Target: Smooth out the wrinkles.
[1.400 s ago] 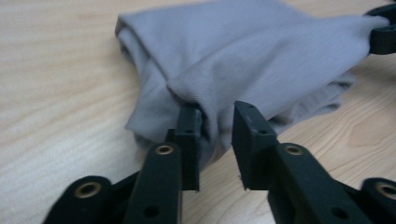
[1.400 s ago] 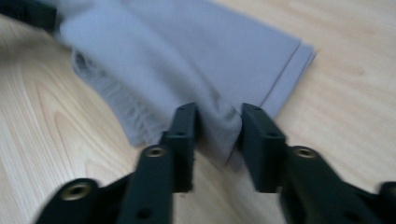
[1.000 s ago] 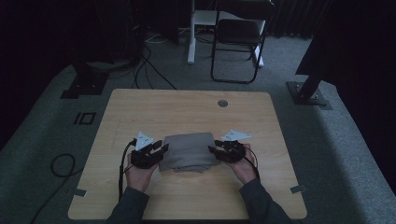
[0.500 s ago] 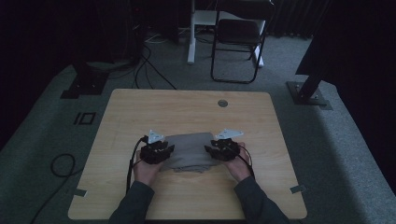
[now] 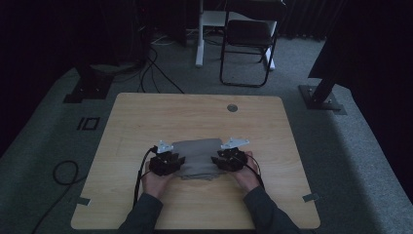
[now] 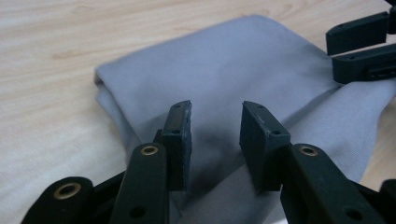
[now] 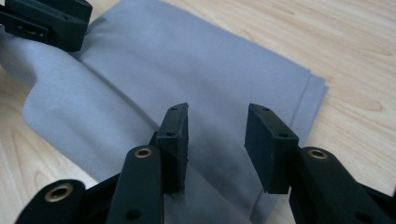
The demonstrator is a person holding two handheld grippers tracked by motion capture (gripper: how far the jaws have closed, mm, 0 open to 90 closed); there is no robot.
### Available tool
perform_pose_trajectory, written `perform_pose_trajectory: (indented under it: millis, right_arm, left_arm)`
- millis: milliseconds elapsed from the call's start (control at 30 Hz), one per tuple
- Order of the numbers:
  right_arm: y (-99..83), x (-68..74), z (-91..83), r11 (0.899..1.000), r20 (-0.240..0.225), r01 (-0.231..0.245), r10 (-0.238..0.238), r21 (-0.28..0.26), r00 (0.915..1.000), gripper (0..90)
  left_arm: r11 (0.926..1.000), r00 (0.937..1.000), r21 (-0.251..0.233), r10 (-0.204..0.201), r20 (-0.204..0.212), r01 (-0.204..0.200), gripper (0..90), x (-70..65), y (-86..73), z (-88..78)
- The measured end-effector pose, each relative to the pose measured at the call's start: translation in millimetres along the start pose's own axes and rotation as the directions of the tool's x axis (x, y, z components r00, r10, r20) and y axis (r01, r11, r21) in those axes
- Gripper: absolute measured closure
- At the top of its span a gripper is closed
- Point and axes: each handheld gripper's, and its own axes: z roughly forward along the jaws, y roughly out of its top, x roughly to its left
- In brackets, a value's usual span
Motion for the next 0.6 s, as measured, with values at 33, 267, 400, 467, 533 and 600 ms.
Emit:
perform_pose_trajectory:
  millis: [33,267,400,467,533,600]
  right_arm:
    - [-1.4,1.1,-0.3,1.0,-0.004,0.004,-0.004,0.002,1.0,59.4]
    - [-14.2,8.0,-5.0,1.0,-0.021,0.01,-0.01,0.004,0.9997,58.9]
    - [-20.1,12.6,-9.8,1.0,-0.031,0.024,-0.024,0.008,0.9992,57.8]
    - [-23.8,14.7,-11.0,0.999,-0.033,0.032,-0.031,0.012,0.999,57.3]
    - [-27.7,16.4,-11.7,0.999,-0.04,0.034,-0.033,0.018,0.9986,56.9]
    - [-30.9,17.3,-12.5,0.999,-0.047,0.037,-0.035,0.025,0.9983,56.4]
  left_arm:
    - [1.0,1.0,-0.001,-0.001,0.004,0.001,64.3,-1.8,-2.1,-0.9]
    - [1.0,0.9996,0.001,0.01,0.027,-0.01,64.2,-13.7,-17.0,-8.1]
    - [0.9998,0.9991,0.004,0.018,0.038,-0.018,64.0,-19.3,-25.8,-13.4]
    - [0.9994,0.999,0.018,0.028,0.036,-0.028,63.5,-21.6,-30.4,-13.5]
    - [0.9989,0.9987,0.032,0.034,0.04,-0.035,63.4,-23.0,-34.4,-13.2]
    - [0.9989,0.9986,0.022,0.042,0.031,-0.042,63.1,-24.3,-35.2,-15.3]
